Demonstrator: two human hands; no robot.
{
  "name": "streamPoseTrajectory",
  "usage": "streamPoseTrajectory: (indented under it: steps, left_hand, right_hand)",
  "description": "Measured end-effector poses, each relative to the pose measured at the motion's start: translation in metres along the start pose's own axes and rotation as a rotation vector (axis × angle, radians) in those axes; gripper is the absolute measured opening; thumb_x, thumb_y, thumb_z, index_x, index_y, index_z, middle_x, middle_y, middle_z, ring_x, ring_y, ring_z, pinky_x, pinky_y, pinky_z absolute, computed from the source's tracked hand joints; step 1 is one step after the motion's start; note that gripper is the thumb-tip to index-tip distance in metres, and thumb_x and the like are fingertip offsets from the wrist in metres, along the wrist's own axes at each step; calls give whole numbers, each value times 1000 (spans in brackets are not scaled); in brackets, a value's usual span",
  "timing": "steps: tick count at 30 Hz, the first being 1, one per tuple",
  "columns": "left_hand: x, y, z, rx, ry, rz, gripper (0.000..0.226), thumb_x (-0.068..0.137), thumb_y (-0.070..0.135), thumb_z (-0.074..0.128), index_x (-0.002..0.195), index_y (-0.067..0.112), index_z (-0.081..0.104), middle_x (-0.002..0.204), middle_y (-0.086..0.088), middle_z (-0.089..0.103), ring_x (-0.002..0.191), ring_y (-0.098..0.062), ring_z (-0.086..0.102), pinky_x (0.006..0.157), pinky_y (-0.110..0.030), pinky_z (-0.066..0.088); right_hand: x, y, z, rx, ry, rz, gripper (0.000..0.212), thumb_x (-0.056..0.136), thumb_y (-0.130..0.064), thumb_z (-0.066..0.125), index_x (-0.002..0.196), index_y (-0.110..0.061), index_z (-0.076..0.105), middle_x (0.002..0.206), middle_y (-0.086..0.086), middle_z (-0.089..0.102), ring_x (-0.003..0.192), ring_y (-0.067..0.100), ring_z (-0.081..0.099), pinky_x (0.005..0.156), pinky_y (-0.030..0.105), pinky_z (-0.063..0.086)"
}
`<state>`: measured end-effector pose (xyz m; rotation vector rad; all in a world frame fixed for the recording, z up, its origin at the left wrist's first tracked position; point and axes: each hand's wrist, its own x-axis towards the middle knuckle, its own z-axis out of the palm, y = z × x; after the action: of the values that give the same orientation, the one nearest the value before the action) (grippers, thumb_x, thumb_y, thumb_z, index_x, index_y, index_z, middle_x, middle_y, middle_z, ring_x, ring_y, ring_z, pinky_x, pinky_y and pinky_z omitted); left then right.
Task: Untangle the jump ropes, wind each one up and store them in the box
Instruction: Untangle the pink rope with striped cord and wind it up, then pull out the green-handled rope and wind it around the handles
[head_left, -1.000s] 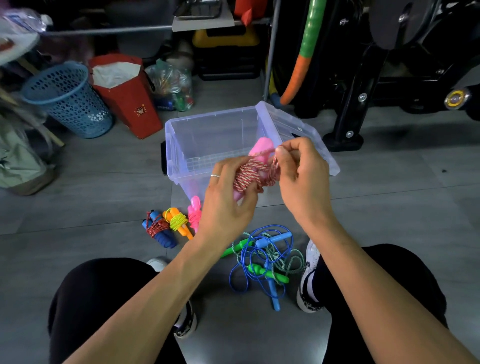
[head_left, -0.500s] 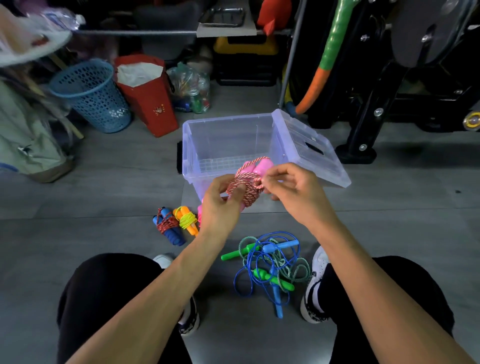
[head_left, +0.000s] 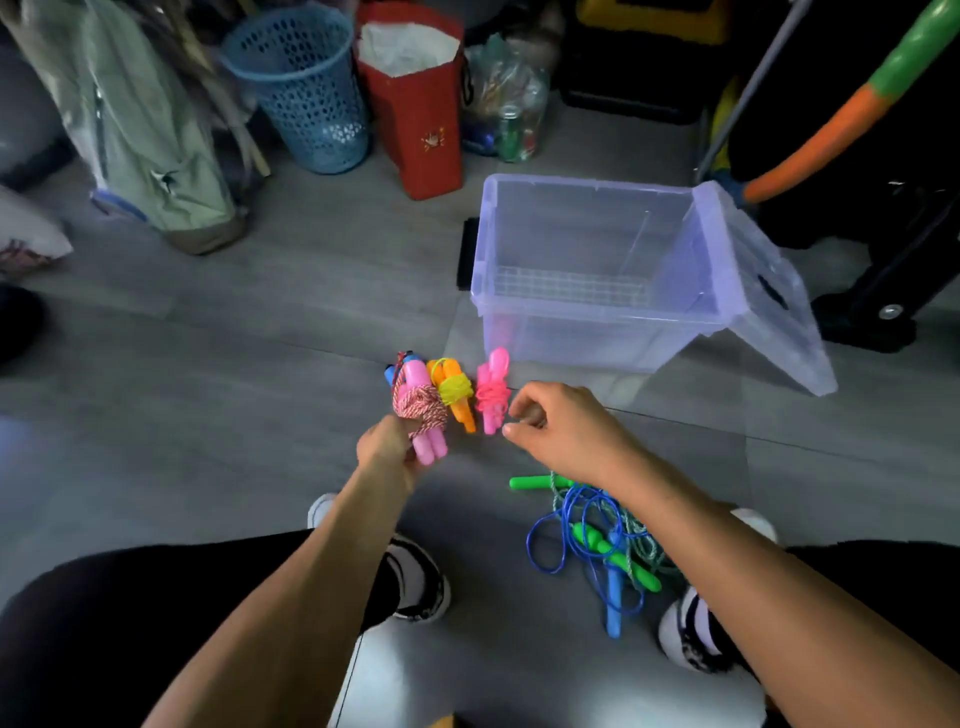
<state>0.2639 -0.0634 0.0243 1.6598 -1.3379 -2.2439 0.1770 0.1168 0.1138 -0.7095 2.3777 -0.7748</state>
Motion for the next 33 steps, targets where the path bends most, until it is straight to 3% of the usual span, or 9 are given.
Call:
streamPoseTrajectory:
  steps: [3, 5, 9, 12, 15, 18, 21, 27, 33]
  left_hand:
    - [43, -11, -24, -57, 182, -41, 18, 79, 1, 65, 66, 4, 53, 44, -9, 56, 39, -19, 53, 40, -17, 44]
    - [76, -15, -36, -136, 288, -54, 21, 67, 2, 74, 69, 9, 54, 58, -9, 58, 49, -20, 55, 51, -26, 47]
    - [135, -23, -51, -136, 353, -44, 22, 58, 7, 75, 70, 8, 57, 57, -6, 59, 67, -23, 58, 63, -33, 48]
    - [166, -27, -57, -136, 395, -22, 25, 71, 9, 77, 92, 4, 63, 77, -11, 65, 72, -21, 58, 55, -24, 46]
    - [185, -34, -58, -56, 330, -57, 41, 63, 13, 74, 99, -3, 68, 74, -14, 63, 58, -20, 55, 47, -20, 41]
    - [183, -39, -53, 119, 309, -112, 11, 68, 14, 64, 77, 8, 66, 68, -13, 60, 51, -23, 53, 57, -32, 50]
    - [159, -42, -44, 204, 236, -92, 7, 80, 11, 57, 76, 13, 63, 73, -12, 60, 58, -26, 56, 59, -35, 54]
    - [106, -51, 0, 393, -109, 118, 27, 83, -4, 53, 76, 21, 64, 73, -10, 61, 58, -19, 51, 50, -21, 41]
    - [79, -88, 60, 972, -370, 446, 16, 79, 0, 68, 83, 14, 74, 88, -4, 70, 84, -15, 62, 79, -21, 46]
  right_hand:
    - [34, 1, 33, -13, -56, 26, 8, 83, -24, 69, 85, -17, 66, 85, 0, 70, 79, 16, 63, 71, 26, 46]
    - [57, 4, 54, -26, -76, 48, 8, 82, -24, 70, 80, -19, 64, 83, 1, 69, 79, 19, 63, 71, 29, 48]
    - [92, 14, 83, -58, -93, 112, 7, 81, -23, 70, 77, -19, 65, 80, 3, 70, 77, 21, 64, 74, 33, 52]
    - [104, 21, 97, -32, -126, 160, 6, 84, -15, 68, 84, -10, 67, 80, 9, 69, 71, 19, 60, 67, 29, 45]
    - [106, 28, 109, 9, -164, 214, 5, 85, -16, 68, 85, -11, 66, 76, 4, 66, 67, 17, 59, 66, 31, 51]
    - [100, 35, 112, 18, -158, 240, 4, 84, -19, 70, 84, -16, 67, 75, -2, 66, 70, 18, 65, 72, 35, 57]
    - [83, 44, 107, 34, -135, 268, 5, 83, -20, 70, 82, -20, 66, 76, -3, 68, 72, 16, 68, 73, 32, 56]
    - [9, 88, 72, 94, -36, 343, 8, 83, -16, 73, 82, -20, 65, 72, -10, 65, 66, 2, 62, 69, 24, 49]
    - [-61, 145, 34, 148, 65, 436, 14, 84, -14, 72, 83, -25, 63, 72, -14, 64, 64, -7, 58, 70, 19, 48]
